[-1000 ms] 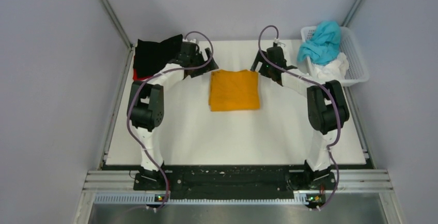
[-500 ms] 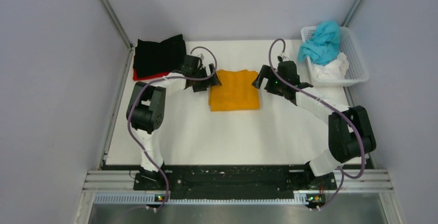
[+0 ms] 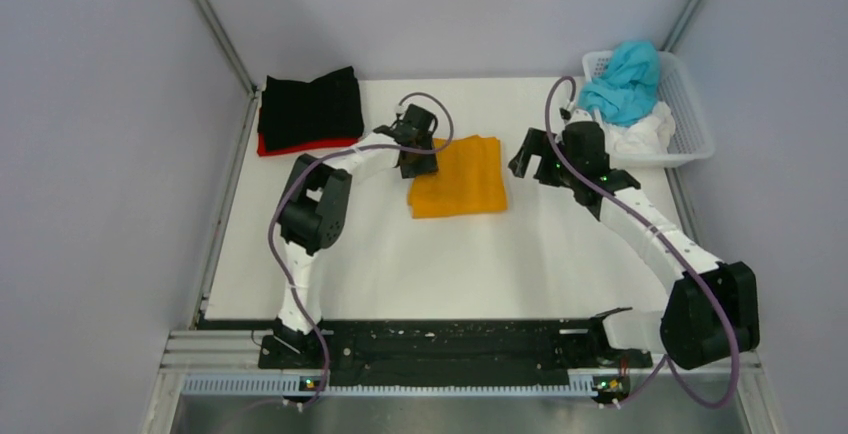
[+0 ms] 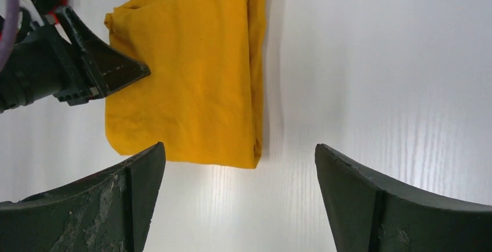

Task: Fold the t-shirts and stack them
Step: Put the neatly folded tshirt into the corner of the board with the left arm

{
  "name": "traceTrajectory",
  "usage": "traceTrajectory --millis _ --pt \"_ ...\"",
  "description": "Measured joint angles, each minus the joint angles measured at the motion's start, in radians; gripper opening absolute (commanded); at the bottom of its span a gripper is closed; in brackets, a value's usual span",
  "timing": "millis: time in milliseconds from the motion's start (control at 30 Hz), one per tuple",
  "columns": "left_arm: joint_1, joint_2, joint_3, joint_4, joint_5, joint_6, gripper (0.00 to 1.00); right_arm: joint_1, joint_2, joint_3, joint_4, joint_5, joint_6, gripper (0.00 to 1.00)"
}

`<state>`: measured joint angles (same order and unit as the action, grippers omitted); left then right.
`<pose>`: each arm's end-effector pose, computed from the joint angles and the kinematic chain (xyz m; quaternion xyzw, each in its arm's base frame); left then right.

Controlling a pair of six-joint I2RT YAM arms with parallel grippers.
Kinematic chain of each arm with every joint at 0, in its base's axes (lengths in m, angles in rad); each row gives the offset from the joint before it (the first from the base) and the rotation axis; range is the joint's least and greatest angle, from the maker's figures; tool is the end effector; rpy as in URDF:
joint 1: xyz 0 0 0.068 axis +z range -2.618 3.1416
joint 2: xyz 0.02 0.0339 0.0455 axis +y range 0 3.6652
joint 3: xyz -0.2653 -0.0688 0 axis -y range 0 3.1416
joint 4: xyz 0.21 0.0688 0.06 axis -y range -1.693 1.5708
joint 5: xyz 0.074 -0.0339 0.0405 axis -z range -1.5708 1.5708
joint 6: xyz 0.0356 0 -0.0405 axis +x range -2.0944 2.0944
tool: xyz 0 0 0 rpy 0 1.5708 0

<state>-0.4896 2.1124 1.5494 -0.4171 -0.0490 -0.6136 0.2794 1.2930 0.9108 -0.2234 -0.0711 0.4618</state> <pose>0.3780 -0.1995 0.1885 -0.0664 0.9541 -0.1325 0.2601 0.2439 0.0726 0.2836 0.0642 0.8831 0.1973 0.4209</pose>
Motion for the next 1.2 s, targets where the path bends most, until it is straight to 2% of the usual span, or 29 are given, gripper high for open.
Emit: traceTrajectory --millis 67,133,167,367,567,733,933,1200 --pt "-0.031 0.036 0.064 -0.071 -0.071 -0.020 0.32 -0.003 -0.032 0.000 -0.019 0.015 -0.016 0.99" --pt "-0.054 0.073 0.126 -0.128 -0.118 -0.043 0.07 -0.003 -0.075 -0.002 -0.035 0.034 -0.029 0.99" --pt "-0.066 0.094 0.164 -0.156 -0.136 -0.055 0.00 -0.003 -0.095 -0.002 -0.039 0.046 -0.034 0.99" --pt "-0.111 0.181 0.337 -0.322 -0.294 -0.076 0.00 -0.003 -0.231 -0.043 -0.040 0.126 -0.063 0.99" --pt "-0.092 0.192 0.362 -0.385 -0.472 0.002 0.00 -0.003 -0.296 -0.107 -0.039 0.186 -0.081 0.99" --pt "-0.022 0.191 0.362 -0.338 -0.568 0.134 0.00 -0.003 -0.296 -0.113 -0.039 0.203 -0.093 0.99" --pt "0.051 0.191 0.414 -0.280 -0.603 0.281 0.00 -0.003 -0.293 -0.114 -0.033 0.231 -0.097 0.99" --pt "0.076 0.161 0.486 -0.152 -0.632 0.488 0.00 -0.003 -0.284 -0.117 -0.032 0.262 -0.102 0.99"
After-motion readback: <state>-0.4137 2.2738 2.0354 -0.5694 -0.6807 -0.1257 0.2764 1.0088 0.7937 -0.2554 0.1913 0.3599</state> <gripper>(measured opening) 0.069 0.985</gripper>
